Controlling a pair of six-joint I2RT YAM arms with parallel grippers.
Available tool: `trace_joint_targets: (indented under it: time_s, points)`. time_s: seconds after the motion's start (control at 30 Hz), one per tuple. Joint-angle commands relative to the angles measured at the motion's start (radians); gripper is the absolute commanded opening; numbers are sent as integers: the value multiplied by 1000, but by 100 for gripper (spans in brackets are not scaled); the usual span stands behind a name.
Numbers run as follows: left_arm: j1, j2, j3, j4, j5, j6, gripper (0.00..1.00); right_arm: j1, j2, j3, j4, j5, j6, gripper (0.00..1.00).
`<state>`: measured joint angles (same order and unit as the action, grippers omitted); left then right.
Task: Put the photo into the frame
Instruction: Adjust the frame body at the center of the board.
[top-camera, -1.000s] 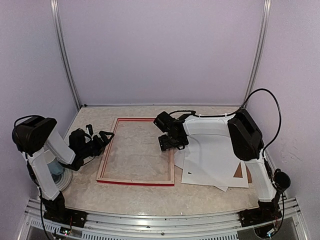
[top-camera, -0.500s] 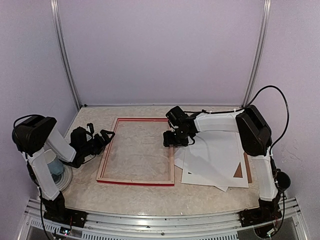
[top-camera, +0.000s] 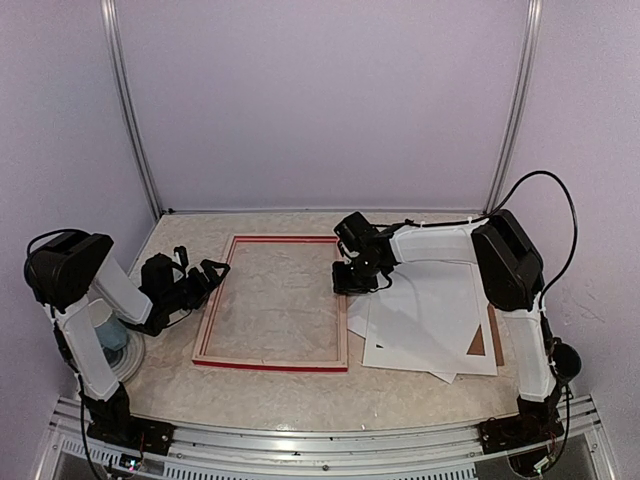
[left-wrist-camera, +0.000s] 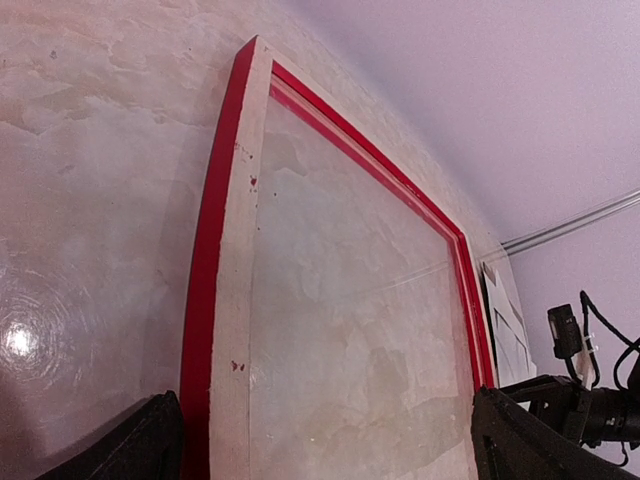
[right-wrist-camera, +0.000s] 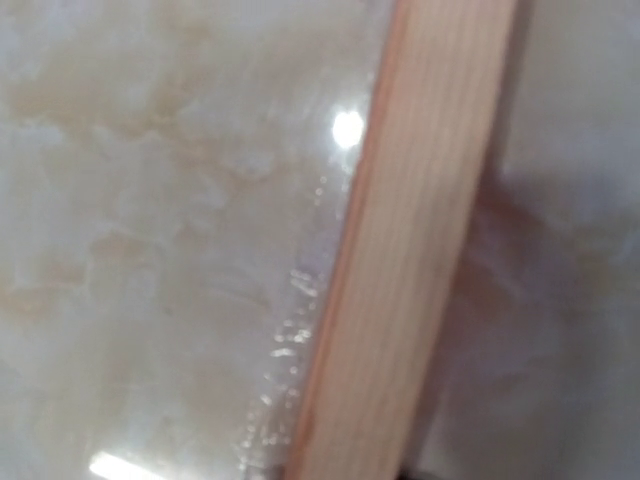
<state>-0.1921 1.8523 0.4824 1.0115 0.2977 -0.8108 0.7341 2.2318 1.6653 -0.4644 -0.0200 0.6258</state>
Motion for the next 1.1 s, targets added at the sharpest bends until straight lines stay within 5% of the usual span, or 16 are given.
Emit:
trace_joint_targets:
  time_s: [0.0,0.1,0.47,0.83,1.07]
  points:
    - [-4,42,-13,-128,-14,6,99,-8,24,-17,-4,-1,7,27]
    - [-4,41,-13,-126,-14,5,99,-14,18,-24,-3,-5,17,16]
    - [-4,21,-24,-136,-32,6,99,-60,-84,-122,121,-108,96,6]
    - [8,-42,-69,-102,-60,-8,99,-78,-103,-131,199,-170,153,3]
    - [14,6,-90,96,72,-74,99,-84,-113,-149,229,-192,162,3]
